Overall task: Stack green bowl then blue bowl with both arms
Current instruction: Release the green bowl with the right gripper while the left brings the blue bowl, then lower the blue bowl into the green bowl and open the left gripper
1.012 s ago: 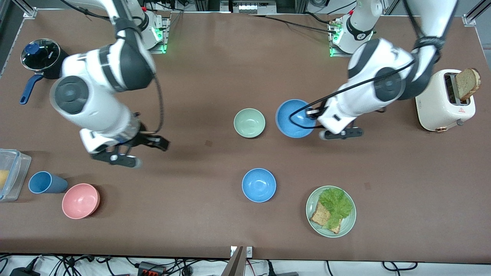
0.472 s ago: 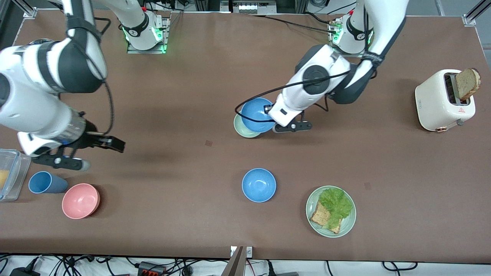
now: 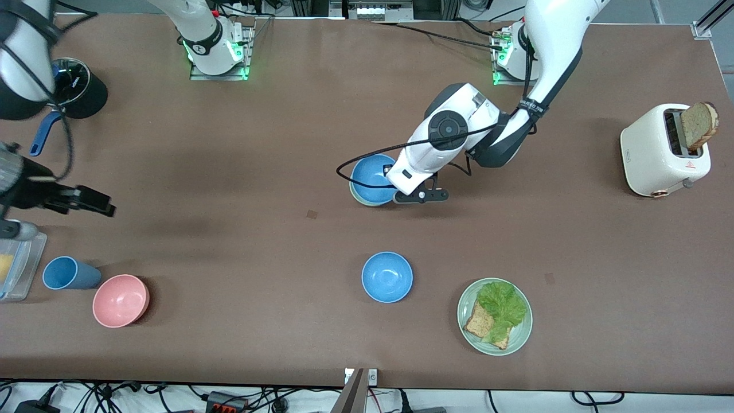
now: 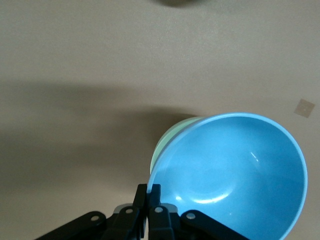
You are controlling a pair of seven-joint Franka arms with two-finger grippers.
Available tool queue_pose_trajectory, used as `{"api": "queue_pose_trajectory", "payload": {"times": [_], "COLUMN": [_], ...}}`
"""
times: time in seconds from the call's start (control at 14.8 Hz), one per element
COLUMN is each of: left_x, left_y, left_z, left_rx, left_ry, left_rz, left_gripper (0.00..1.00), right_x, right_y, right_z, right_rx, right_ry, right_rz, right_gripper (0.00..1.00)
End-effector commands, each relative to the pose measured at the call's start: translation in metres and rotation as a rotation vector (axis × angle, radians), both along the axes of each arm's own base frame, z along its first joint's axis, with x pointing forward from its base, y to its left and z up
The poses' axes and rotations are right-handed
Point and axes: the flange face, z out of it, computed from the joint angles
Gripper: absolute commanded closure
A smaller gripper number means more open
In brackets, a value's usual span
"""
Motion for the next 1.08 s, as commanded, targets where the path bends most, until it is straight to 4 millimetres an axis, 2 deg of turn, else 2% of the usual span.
{"api": "queue_pose_trajectory", "payload": {"times": [0.0,0.27,0.4,0.81,1.01], "left_x": [0.000,-0.003,-0.006,-0.007,-0.008], "left_y": [-0.012,-0.018,-0.022,-0.021,-0.019], "left_z": [-0.006,-0.019,-0.022,-0.025,-0.027], "left_rx": [0.003,-0.004,0.000,0.007,0.016], "left_ry": [-0.016,-0.010,-0.010,-0.002,-0.007], "left_rz": [-0.009,0.009,0.001,0.004,-0.012], "left_gripper": [1.00,1.00,1.00,1.00,0.99], "right_x": [-0.011,-0.019,-0.024,-0.043,-0.064], "right_y": [-0.004,-0.012,-0.030,-0.026,-0.017], "right_z": [0.018,0.025,0.027,0.027,0.022], "right_rx": [-0.036,-0.043,-0.038,-0.039,-0.070], "right_ry": [-0.005,0.009,0.020,0.045,0.065], "right_rz": [0.045,0.038,0.027,0.022,0.043], "right_gripper": [0.00,0.00,0.00,0.00,0.00]}}
